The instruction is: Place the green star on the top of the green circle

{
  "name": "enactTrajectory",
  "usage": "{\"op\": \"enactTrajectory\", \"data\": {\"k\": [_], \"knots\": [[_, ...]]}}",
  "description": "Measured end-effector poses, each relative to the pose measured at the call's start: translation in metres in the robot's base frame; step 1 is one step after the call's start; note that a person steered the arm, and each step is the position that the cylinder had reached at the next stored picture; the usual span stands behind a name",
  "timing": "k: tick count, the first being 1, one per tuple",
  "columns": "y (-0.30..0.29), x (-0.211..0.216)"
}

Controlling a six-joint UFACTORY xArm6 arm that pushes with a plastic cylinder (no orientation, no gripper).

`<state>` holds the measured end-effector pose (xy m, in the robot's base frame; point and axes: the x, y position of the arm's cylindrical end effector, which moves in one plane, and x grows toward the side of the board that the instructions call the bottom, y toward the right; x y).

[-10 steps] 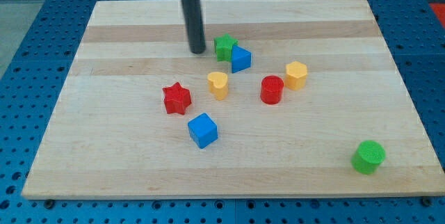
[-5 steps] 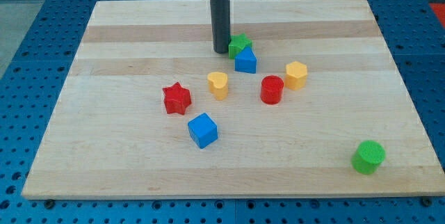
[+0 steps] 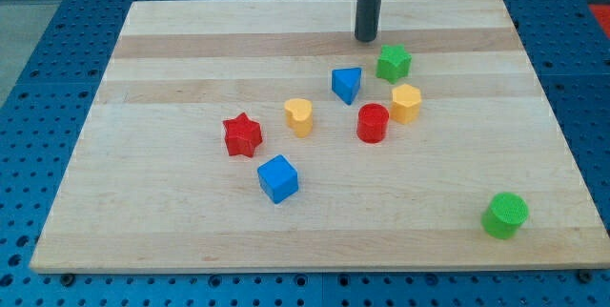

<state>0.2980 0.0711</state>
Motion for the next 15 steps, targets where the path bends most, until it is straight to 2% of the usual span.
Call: {"op": "enactTrajectory", "data": {"k": [4, 6, 8, 9, 11, 12, 15], "knots": [[0.026, 0.045], [0.003, 0.027], [0.002, 0.061], [0.009, 0.065], [0.075, 0.073], [0.079, 0.075], [0.096, 0.142]]}}
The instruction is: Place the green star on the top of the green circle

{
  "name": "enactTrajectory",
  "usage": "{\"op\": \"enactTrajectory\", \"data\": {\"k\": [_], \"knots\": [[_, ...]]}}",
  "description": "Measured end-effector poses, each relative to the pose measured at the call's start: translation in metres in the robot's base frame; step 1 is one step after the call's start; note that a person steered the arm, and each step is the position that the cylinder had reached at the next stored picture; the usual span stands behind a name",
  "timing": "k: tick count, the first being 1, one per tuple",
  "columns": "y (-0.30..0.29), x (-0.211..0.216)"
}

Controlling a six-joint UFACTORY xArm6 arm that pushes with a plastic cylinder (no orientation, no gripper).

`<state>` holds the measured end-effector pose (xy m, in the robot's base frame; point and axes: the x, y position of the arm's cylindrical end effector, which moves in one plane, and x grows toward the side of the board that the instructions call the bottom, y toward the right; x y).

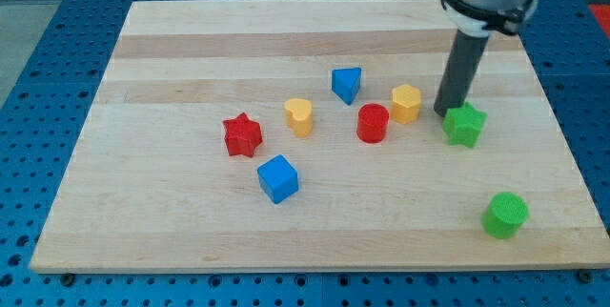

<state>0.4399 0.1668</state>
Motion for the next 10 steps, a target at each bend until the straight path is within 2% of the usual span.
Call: {"op": "enactTrajectory", "data": {"k": [3, 5, 6, 10], "knots": [[0.019, 0.052], [0.042, 0.025], [0.063, 0.028], [0.032, 0.068]]}}
